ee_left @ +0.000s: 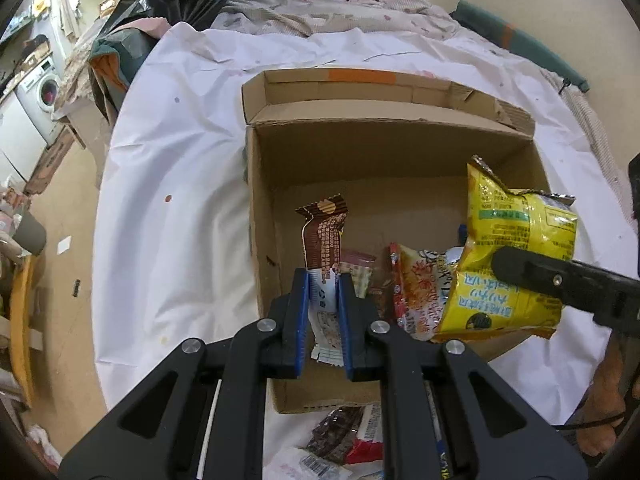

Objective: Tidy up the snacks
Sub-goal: 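Lower both snacks into the box and open both grippers, then withdraw both grippers from the box toward the snack pile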

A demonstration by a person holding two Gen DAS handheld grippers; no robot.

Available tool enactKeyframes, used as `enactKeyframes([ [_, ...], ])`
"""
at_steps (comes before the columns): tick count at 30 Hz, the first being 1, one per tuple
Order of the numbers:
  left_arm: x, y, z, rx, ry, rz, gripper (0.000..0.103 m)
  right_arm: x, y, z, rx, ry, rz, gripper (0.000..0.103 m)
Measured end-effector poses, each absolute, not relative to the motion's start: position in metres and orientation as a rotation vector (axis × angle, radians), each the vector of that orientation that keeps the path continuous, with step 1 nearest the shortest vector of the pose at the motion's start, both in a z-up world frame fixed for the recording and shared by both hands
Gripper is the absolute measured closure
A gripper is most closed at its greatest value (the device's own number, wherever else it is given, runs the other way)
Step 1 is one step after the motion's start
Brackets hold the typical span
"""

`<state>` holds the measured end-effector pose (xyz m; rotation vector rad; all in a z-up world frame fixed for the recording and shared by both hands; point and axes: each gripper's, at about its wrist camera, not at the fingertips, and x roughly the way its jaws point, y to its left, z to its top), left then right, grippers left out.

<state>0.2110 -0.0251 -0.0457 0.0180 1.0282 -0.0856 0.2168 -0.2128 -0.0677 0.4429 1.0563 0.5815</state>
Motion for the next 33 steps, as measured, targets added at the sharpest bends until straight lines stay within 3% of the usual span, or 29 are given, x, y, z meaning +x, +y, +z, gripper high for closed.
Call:
enactKeyframes([
  [13,0.205,-0.033,-0.038,0.045,1.009,-0.092,0.089,0.216,-0.202,-0.075,0.423,1.083,0.596,0.068],
  [15,0.204,-0.033,-0.037,0.053,1.005,-0.079,0.086,0.216,-0.202,-0.073,0.431,1.075,0.591,0.056],
  [18,0.202,-0.035,-0.035,0.053,0.994,-0.086,0.06,0.216,-0.21,-0.071,0.459,1.049,0.553,0.032],
  [20,0.2,-0.035,-0.032,0.057,0.972,-0.083,0.039,0.217,-0.214,-0.069,0.467,1.039,0.535,0.032],
  [24,0.198,-0.037,-0.029,0.051,0.956,-0.102,0.03,0.219,-0.223,-0.07,0.497,1.038,0.514,0.032],
  [33,0.199,-0.036,-0.031,0.032,0.964,-0.098,0.03,0.22,-0.223,-0.067,0.5,1.042,0.511,0.032],
])
